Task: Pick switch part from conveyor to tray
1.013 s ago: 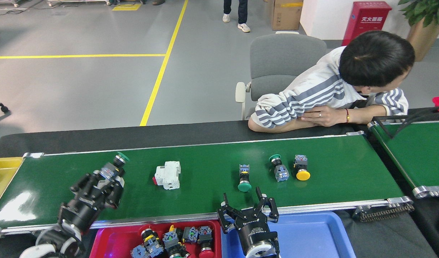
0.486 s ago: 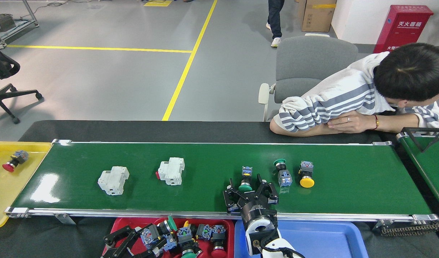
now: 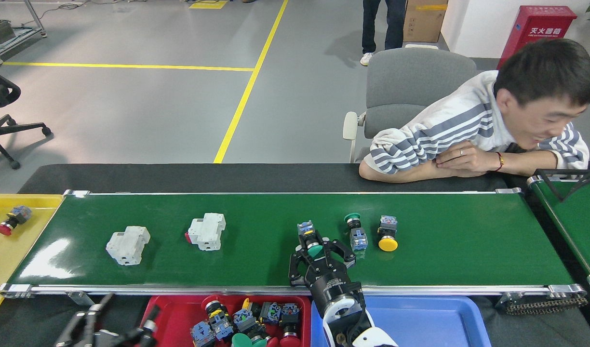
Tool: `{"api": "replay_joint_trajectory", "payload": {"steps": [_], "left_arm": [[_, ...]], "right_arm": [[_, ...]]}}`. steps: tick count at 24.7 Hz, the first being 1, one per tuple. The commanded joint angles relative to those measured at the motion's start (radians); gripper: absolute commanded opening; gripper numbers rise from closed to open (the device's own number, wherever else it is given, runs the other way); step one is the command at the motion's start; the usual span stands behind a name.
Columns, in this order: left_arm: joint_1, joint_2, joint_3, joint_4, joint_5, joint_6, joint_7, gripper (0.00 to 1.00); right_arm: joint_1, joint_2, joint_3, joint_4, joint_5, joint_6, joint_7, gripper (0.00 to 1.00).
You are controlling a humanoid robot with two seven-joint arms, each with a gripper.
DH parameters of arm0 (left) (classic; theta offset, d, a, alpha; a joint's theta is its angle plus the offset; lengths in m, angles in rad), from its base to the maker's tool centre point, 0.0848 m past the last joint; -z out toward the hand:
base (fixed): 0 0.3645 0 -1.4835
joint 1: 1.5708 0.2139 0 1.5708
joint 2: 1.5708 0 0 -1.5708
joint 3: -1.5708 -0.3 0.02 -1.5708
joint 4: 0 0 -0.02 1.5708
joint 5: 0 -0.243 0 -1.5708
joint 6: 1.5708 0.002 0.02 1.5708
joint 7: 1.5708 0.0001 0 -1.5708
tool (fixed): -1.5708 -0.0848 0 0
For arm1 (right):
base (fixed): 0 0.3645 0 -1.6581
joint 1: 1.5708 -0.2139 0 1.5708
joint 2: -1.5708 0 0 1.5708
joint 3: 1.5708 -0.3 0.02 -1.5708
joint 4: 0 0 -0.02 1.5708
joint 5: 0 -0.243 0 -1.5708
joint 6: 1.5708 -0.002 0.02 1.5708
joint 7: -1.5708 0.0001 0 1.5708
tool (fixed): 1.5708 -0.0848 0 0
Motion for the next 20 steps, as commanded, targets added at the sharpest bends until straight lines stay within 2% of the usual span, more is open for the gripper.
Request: {"api": "replay_joint_trajectory", "payload": {"steps": [1,2,4,7,11,13,15,17,20], "left_arm": [[-0.004,0.009,0.036,0.002,0.003,0.034,0.005,1.00],[-0.003,0.010,0.037,0.005,0.002,0.034,0.005,1.00],[-0.003,0.010,0.034,0.016,0.002,0.034,0.005,1.00],[-0.023,0.036,0.024,0.033,-0.003,0.030,0.002,1.00],[-0.090,0.148,-0.025,0.165,-0.001,0.030,0.000,1.00],[-0.153,0.196,-0.044,0.264,-0.001,0.030,0.002,1.00],[-0.201,0.226,-0.047,0.350,-0.001,0.030,0.000,1.00],[-0.239,0.256,-0.047,0.419,-0.001,0.031,0.000,1.00],[-0.284,0.285,-0.045,0.507,0.000,0.034,0.000,1.00]], "right_arm": [[0.029,-0.008,0.033,-0.082,0.003,-0.141,-0.014,0.04],[0.052,-0.014,0.061,-0.111,0.008,-0.187,-0.014,0.20],[0.063,-0.014,0.130,-0.119,0.041,-0.218,-0.020,1.00],[0.060,-0.010,0.182,-0.116,0.048,-0.220,-0.032,1.00],[0.055,0.000,0.170,-0.128,0.045,-0.213,-0.032,1.00],[0.060,0.001,0.110,-0.164,0.042,-0.203,-0.032,1.00],[0.069,0.000,0.013,-0.184,0.042,-0.138,-0.032,1.00],[0.090,0.003,-0.068,-0.194,0.042,-0.006,-0.040,1.00],[0.143,-0.013,-0.122,-0.214,0.042,0.168,-0.118,1.00]]}}
